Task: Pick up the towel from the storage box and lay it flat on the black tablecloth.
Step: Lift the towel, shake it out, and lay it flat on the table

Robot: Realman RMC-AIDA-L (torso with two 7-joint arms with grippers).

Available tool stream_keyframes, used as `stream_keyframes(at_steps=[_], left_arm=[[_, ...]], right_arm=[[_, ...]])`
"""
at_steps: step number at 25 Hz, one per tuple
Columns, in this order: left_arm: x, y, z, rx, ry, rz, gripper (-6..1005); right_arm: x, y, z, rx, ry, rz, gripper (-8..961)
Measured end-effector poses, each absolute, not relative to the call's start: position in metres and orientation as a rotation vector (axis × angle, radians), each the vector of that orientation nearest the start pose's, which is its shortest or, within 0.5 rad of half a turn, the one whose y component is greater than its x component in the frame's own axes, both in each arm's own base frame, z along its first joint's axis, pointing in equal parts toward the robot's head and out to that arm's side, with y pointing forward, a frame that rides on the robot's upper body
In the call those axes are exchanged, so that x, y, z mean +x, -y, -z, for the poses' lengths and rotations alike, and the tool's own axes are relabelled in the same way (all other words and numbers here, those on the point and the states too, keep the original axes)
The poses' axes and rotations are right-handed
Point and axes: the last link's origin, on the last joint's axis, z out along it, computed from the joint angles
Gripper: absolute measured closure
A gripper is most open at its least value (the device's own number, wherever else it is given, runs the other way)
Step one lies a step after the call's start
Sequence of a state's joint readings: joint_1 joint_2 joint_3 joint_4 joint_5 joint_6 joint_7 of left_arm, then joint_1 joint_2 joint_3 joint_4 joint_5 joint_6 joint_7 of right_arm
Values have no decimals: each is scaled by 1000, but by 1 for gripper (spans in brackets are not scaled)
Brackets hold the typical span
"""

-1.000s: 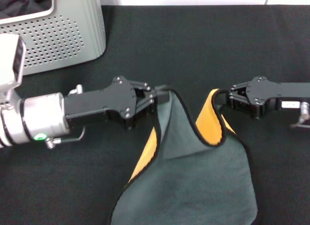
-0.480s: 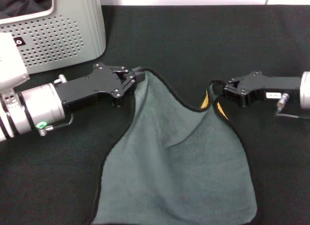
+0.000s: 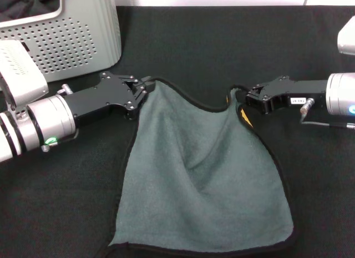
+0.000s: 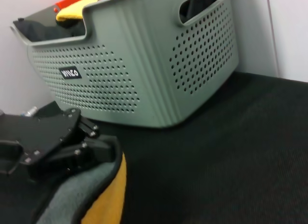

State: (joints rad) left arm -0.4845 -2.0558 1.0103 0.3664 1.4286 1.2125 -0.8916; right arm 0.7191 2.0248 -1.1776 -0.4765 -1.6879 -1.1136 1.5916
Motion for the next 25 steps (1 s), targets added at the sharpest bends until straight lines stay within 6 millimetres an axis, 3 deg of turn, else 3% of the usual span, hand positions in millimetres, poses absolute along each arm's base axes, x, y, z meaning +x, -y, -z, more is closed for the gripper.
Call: stream_keyframes(at_steps=[11,25], left_arm=[[-299,-339,27,-2344,363,626,982],[-291,-343,36,-2307,228,590,982]], right_arm=[[224,-392,41,-2686,-829,-486,939],[232,-403,25,-2645,-779,-423,938]])
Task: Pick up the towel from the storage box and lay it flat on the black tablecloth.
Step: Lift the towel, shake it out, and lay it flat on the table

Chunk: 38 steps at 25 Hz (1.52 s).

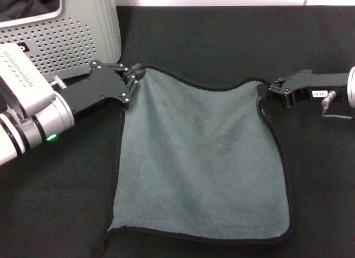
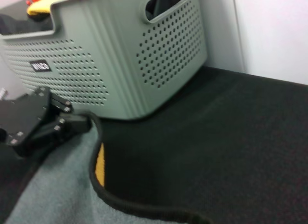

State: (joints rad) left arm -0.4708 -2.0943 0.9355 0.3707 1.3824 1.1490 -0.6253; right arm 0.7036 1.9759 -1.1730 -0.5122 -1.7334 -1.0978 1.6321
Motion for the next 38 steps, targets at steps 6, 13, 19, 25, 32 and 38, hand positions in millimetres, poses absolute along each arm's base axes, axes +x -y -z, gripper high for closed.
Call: stream_keyframes(at_steps=[6,13,19,25,32,38], left_arm=[[-287,-345,39,-2302,174,582,982],[-288,-347,39,-2279,139,549,982],[-286,-349,44,-2270,94,531,981],[-287,-352,45,-2266,90,506,981],[-287,-352,44,-2260,95,508,982],[-287,-352,44,-2258,97,510,981]], right_arm=[[232,-407,29,-2632,-740,-353,938],[231,-410,28,-2640,-707,-312,938],[226,-415,32,-2687,-612,-192,938],[218,-420,34,-2726,-499,-75,938],[214,-426,24,-2720,-402,-6,938],[216,-430,19,-2719,-321,89,937]])
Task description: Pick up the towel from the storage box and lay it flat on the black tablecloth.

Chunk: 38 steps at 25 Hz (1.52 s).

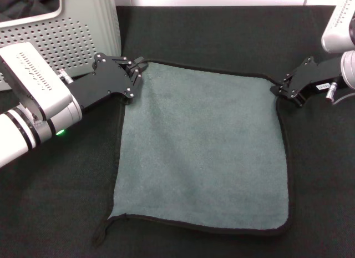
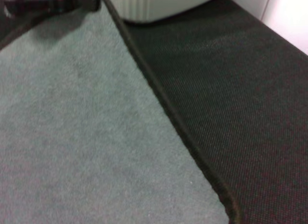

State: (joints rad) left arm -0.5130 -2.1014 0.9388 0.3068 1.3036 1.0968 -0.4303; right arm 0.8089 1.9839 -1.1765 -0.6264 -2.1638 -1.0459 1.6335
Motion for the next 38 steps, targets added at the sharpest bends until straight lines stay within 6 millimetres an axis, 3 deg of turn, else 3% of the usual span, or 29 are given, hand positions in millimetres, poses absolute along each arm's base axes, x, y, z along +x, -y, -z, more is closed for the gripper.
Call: stream_keyframes(at_steps=[13,18,23,29,32,38], left_arm=[[-288,-349,49,-2265,45,480,981],[-288,-351,50,-2263,57,472,958],[-290,-356,42,-2197,119,492,935],[-294,-358,37,-2202,245,539,802],[-295,-357,36,-2223,294,559,561],[-295,-344,29,-2260,389,677,302]], right_arm=[[209,-431,25,-2720,-253,142,937],[208,-431,24,-2702,-241,135,858],[212,-429,15,-2664,-230,118,661],[218,-422,2,-2626,-236,80,473],[217,-418,-8,-2589,-267,-12,383],[210,-398,-38,-2521,-297,-289,302]])
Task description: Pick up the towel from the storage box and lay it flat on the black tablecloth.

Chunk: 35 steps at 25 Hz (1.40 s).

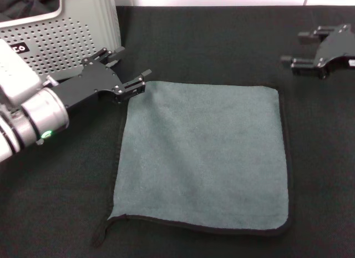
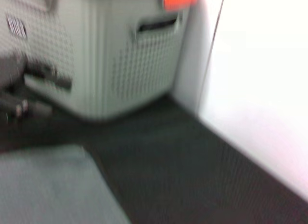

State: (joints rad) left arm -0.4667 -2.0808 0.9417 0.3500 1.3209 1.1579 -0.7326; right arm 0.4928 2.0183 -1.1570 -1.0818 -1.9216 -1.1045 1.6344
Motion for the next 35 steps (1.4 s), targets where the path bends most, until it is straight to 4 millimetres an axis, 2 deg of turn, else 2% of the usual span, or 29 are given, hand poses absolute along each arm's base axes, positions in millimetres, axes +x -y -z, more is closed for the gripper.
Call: stream_keyframes(at_steps=[1,2,4,6,7,8,13,17,20,21,24,30,35], left_arm=[[-294,-340,26,-2265,400,715,258],[-292,-336,22,-2271,404,757,213],[-288,-326,14,-2288,404,841,124],[-281,-316,5,-2322,405,940,123],[-280,-314,4,-2331,404,955,123],[-276,-307,-1,-2361,403,1015,123],[-260,-279,-14,-2484,327,1219,121],[-251,-266,-19,-2534,251,1308,120],[-242,-261,-22,-2594,201,1349,120],[-239,-261,-22,-2614,185,1358,120],[-227,-263,-20,-2687,133,1374,120],[-203,-262,-8,-2828,67,1382,120],[-201,-257,-5,-2839,60,1389,120]], right_arm=[[207,-387,-45,-2524,-294,-417,303],[207,-387,-45,-2524,-294,-417,303],[204,-376,-52,-2533,-276,-543,303],[202,-367,-60,-2532,-272,-663,304],[202,-367,-60,-2532,-272,-663,304],[202,-360,-64,-2528,-302,-769,304],[204,-352,-63,-2534,-360,-876,305],[201,-342,-54,-2607,-336,-919,306],[193,-332,-47,-2681,-251,-968,307],[183,-319,-42,-2772,-132,-1017,308],[167,-303,-36,-2894,3,-1072,308],[161,-290,-33,-2977,66,-1116,310],[164,-281,-33,-3015,79,-1140,311]])
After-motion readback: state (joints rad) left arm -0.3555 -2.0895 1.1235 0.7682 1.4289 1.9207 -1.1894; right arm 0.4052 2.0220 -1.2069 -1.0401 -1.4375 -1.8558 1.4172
